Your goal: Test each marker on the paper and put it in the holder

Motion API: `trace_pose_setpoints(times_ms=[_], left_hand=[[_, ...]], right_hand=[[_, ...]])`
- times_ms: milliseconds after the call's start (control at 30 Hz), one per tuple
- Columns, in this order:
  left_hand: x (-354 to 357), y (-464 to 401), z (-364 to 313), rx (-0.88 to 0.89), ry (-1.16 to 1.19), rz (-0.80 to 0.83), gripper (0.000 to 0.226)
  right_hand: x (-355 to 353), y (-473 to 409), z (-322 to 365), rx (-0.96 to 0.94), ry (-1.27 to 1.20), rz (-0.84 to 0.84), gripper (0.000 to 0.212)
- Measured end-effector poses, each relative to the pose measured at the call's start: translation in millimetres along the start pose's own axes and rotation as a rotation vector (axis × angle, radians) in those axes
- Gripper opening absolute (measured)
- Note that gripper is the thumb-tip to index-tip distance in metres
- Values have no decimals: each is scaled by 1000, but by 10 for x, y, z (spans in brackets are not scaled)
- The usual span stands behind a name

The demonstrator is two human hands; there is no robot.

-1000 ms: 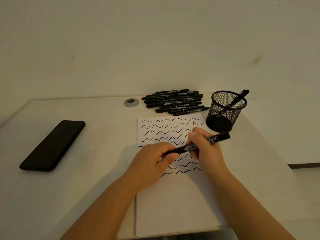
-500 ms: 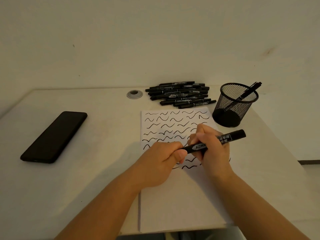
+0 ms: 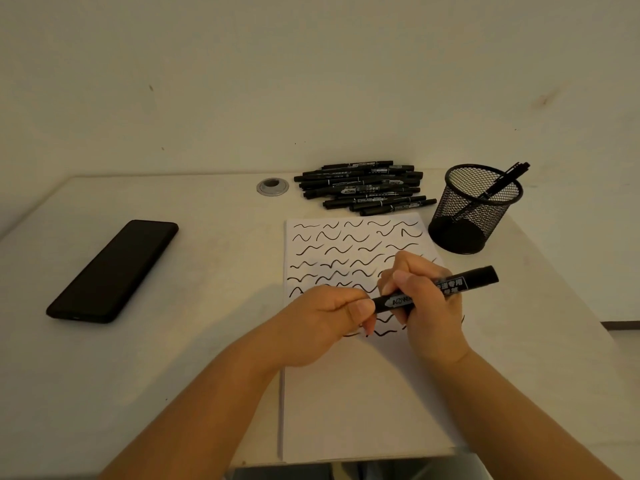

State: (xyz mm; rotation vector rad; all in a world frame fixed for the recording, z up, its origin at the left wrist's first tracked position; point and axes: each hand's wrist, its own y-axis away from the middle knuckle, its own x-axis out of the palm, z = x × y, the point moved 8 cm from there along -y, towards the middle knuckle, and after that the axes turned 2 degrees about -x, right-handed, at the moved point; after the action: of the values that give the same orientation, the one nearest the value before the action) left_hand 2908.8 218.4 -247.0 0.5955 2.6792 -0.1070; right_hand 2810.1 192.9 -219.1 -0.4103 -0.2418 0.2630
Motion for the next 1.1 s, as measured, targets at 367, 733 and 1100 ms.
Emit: trace_pose_setpoints(times_ms=[367,733,1100], left_hand=[[-582,27,64,-103,-36,-487,17],[-595,-424,-791,68,-463,-513,8],[-1344,-1181,94,-155,-901,-540,28]], right_hand=[[-470,-184,182,128,520,-98,11],[-169,-586,643,-219,1261,367,18],[-1130,-1099,995,-132,768,-317,25]])
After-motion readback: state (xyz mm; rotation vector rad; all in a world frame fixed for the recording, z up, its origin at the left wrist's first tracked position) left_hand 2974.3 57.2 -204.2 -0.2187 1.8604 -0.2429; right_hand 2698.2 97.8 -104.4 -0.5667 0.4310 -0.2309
